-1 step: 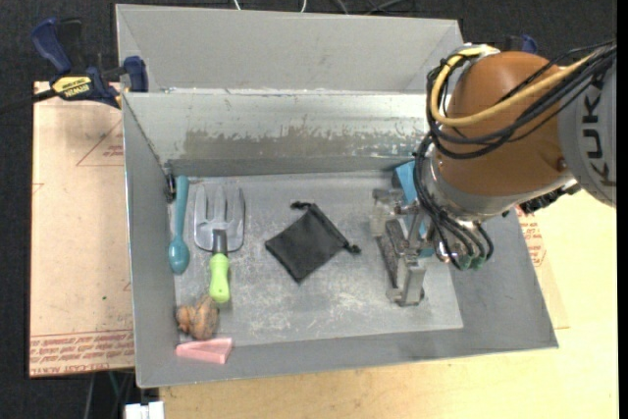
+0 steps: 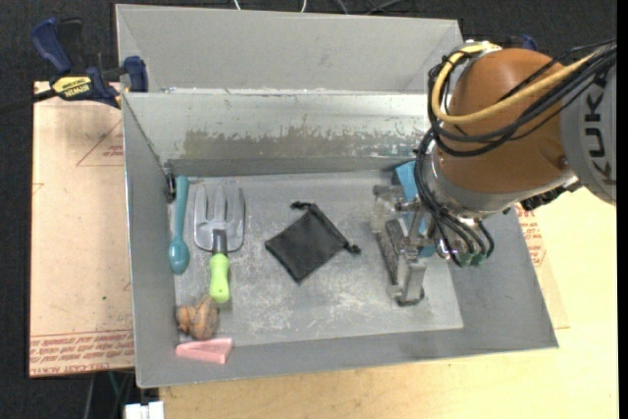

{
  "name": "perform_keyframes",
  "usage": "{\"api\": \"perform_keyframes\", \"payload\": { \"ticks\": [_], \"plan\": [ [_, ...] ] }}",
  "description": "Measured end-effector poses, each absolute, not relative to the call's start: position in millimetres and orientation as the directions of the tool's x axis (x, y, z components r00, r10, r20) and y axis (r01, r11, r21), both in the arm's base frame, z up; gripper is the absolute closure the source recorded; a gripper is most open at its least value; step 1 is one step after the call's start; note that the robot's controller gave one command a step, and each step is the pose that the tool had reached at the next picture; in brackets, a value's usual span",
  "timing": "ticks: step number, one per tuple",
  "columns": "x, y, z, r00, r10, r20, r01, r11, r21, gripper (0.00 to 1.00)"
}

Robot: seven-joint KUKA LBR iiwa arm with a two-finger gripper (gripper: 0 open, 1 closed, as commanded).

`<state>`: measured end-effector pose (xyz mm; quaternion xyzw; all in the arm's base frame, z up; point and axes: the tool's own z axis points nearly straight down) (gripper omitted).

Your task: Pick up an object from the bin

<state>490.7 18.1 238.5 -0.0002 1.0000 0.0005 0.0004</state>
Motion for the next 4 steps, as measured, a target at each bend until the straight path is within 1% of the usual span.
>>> {"api": "perform_keyframes", "payload": {
  "ticks": [1, 2, 3, 4],
  "plan": [
    [542.7, 68.3, 265.5, -0.997, 0.082, -0.001, 0.082, 0.997, 0.001, 0.00],
    [566.8, 127.3, 233.3, -0.996, 0.085, 0.003, 0.085, 0.996, 0.000, 0.00],
    [573.0, 122.6, 209.1, -0.948, 0.317, -0.005, 0.317, 0.948, 0.005, 0.00],
    [570.7, 117.6, 203.8, -0.899, 0.439, -0.001, 0.439, 0.899, 0.002, 0.00]
  ]
}}
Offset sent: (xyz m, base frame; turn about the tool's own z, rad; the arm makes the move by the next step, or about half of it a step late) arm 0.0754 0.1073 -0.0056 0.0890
